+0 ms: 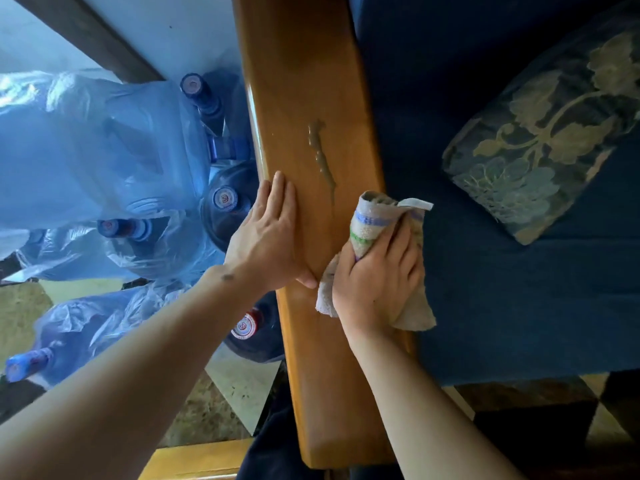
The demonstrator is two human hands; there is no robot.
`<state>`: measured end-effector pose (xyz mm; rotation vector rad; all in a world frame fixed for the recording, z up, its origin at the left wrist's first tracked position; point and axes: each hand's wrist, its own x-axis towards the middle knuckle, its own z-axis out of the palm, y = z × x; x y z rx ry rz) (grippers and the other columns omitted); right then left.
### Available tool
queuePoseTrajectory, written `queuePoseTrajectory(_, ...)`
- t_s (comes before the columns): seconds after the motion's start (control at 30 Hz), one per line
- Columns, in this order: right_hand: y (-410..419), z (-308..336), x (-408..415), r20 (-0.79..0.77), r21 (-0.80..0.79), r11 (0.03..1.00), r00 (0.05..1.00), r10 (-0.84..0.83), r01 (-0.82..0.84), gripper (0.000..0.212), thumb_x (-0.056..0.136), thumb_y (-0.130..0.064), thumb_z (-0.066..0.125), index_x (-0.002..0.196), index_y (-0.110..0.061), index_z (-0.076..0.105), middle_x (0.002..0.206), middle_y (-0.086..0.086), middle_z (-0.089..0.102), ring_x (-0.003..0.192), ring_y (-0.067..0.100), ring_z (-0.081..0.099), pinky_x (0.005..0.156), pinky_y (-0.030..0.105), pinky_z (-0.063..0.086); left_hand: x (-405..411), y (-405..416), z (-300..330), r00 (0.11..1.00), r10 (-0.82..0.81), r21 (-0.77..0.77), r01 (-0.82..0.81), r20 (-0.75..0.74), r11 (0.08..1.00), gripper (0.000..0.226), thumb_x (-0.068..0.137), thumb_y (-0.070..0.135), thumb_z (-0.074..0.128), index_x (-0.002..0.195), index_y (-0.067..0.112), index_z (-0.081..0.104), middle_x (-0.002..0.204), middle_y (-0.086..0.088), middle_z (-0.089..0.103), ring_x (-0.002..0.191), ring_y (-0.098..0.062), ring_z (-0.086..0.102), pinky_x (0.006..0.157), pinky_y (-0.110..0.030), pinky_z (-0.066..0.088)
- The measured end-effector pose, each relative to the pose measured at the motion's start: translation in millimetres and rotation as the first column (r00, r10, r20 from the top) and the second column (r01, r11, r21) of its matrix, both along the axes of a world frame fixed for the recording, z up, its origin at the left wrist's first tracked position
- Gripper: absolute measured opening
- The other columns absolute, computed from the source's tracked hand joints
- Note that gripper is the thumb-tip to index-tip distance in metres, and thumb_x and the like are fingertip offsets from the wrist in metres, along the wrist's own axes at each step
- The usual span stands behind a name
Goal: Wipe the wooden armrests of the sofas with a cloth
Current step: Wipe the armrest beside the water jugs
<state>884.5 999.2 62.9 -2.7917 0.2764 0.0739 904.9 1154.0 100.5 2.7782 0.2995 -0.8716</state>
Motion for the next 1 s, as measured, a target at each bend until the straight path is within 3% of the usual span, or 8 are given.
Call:
queuePoseTrajectory(0.3, 21, 0, 38, -0.003, -0.046, 0.998, 0.999, 0.036, -0.036, 0.069, 0.102, -0.046, 0.039, 0.157, -0.005, 0.032, 0.161, 0.019, 0.039, 0.144, 0.036, 0.041, 0.116, 0.053, 0.034, -3, 4, -5, 0.998, 0.027, -0.053, -0.025, 0.051, 0.998, 0.168, 0.046, 0.070, 0.090, 0.158, 0.021, -0.025, 0.166, 0.001, -0.034, 0.152, -0.019, -0.033, 0.128, -0.042, -0.004)
queuePoseTrajectory(0.47, 34, 1, 66, -0.002, -0.042, 0.997, 0.998, 0.064, -0.064, 0.071, 0.102, -0.046, 0.036, 0.159, -0.004, 0.027, 0.163, 0.020, 0.034, 0.147, 0.036, 0.037, 0.118, 0.053, 0.032, -5, 7, -10, 0.998, 0.041, -0.081, -0.037, 0.046, 0.996, 0.173, 0.042, 0.068, 0.091, 0.148, 0.027, -0.040, 0.154, 0.008, -0.049, 0.149, -0.016, -0.038, 0.127, -0.041, -0.006)
queuePoseTrajectory(0.57, 45, 0, 87, 0.016, -0.038, 0.996, 0.996, 0.087, -0.086, 0.071, 0.101, -0.045, 0.036, 0.159, -0.005, 0.026, 0.165, 0.019, 0.031, 0.148, 0.035, 0.034, 0.119, 0.053, 0.029, -7, 8, -11, 0.995, 0.094, -0.105, -0.089, 0.042, 0.991, 0.177, 0.041, 0.065, 0.093, 0.139, 0.032, -0.050, 0.149, 0.012, -0.055, 0.146, -0.015, -0.043, 0.125, -0.041, -0.010)
queuePoseTrajectory(0.73, 58, -3, 107, 0.058, -0.065, 0.992, 0.992, 0.110, -0.106, 0.072, 0.101, -0.047, 0.036, 0.159, -0.005, 0.027, 0.165, 0.020, 0.031, 0.150, 0.036, 0.033, 0.120, 0.054, 0.027, -11, 7, -13, 0.971, 0.239, -0.074, -0.239, -0.007, 0.968, 0.178, 0.040, 0.069, 0.090, 0.144, 0.025, -0.047, 0.153, 0.008, -0.053, 0.145, -0.020, -0.045, 0.123, -0.053, -0.013)
queuePoseTrajectory(1.0, 91, -6, 141, 0.092, -0.134, 0.916, 0.915, 0.392, -0.379, 0.072, 0.100, -0.045, 0.036, 0.159, -0.005, 0.027, 0.166, 0.022, 0.026, 0.155, 0.036, 0.022, 0.124, 0.058, 0.018, -12, 8, -16, 0.972, 0.237, -0.101, -0.237, -0.013, 0.966, 0.178, 0.043, 0.066, 0.090, 0.135, 0.025, -0.056, 0.148, 0.006, -0.058, 0.142, -0.019, -0.049, 0.125, -0.055, -0.010)
